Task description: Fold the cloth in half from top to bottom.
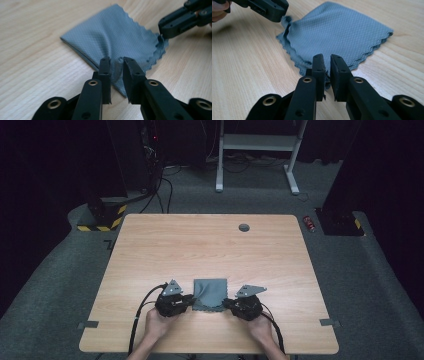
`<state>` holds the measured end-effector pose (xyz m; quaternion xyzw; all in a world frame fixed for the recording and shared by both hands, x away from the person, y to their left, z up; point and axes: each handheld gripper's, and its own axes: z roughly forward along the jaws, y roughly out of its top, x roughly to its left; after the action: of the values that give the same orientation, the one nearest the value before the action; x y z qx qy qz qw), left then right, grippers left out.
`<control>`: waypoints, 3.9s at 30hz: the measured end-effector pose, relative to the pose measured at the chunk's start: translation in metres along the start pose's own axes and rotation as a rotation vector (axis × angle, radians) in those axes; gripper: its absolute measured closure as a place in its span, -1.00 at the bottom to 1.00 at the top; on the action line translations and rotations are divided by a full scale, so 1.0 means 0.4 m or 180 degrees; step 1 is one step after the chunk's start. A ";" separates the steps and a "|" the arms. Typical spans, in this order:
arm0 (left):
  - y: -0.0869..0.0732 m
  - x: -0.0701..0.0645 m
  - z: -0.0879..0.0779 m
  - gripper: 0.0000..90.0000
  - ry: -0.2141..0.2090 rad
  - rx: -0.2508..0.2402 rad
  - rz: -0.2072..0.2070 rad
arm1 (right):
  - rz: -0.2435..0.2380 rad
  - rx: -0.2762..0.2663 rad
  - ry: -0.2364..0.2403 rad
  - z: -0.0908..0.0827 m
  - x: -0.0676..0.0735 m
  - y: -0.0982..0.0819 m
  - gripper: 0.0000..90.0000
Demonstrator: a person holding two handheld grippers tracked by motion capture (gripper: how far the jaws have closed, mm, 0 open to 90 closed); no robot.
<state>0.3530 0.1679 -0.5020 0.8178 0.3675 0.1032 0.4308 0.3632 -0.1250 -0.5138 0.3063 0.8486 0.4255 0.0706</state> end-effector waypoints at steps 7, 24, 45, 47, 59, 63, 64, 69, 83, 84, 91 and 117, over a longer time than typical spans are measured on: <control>0.039 -0.005 -0.001 0.51 0.0045 -0.0055 -0.0032 | 0.0093 -0.0176 -0.0084 -0.023 0.001 0.021 0.81; -0.001 -0.041 0.052 0.33 0.0221 0.0383 0.0211 | -0.0273 0.0227 -0.0357 0.040 0.047 0.008 0.72; 0.052 0.011 0.058 0.14 0.0501 0.0293 -0.0165 | 0.0159 0.0030 -0.0568 0.042 -0.032 0.062 0.59; 0.058 0.012 0.075 0.18 0.0574 0.0334 -0.0129 | 0.0238 0.0035 -0.0610 0.055 -0.045 0.069 0.55; 0.062 0.015 0.105 0.67 0.0844 0.0539 0.0240 | 0.0127 0.0259 -0.0749 0.097 -0.065 0.080 0.99; 0.078 0.024 0.094 0.52 0.0797 0.0406 0.0212 | 0.0136 0.0180 -0.0802 0.084 -0.065 0.089 0.86; 0.097 0.032 0.097 0.41 0.0787 0.0347 0.0186 | 0.0165 0.0103 -0.0810 0.075 -0.068 0.098 0.81; 0.124 0.049 0.122 0.25 0.0830 0.0392 0.0098 | 0.0243 0.0075 -0.0767 0.086 -0.083 0.123 0.63; 0.153 0.070 0.192 0.52 0.1196 0.0651 0.0315 | 0.0144 0.0331 -0.0894 0.146 -0.126 0.152 0.99; 0.154 0.073 0.186 0.52 0.1178 0.0586 0.0239 | 0.0168 0.0314 -0.0918 0.146 -0.131 0.156 0.96; 0.131 0.024 0.135 0.20 0.0704 0.0475 0.0251 | 0.0130 0.0161 -0.0788 0.115 -0.093 0.142 0.73; -0.013 -0.022 0.034 0.13 0.0485 0.0381 0.0153 | 0.0029 0.0161 -0.0505 0.036 0.014 0.017 0.38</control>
<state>0.3506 0.1552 -0.5128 0.8404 0.3849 0.1533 0.3493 0.3672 -0.1091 -0.5169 0.3447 0.8494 0.3786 0.1279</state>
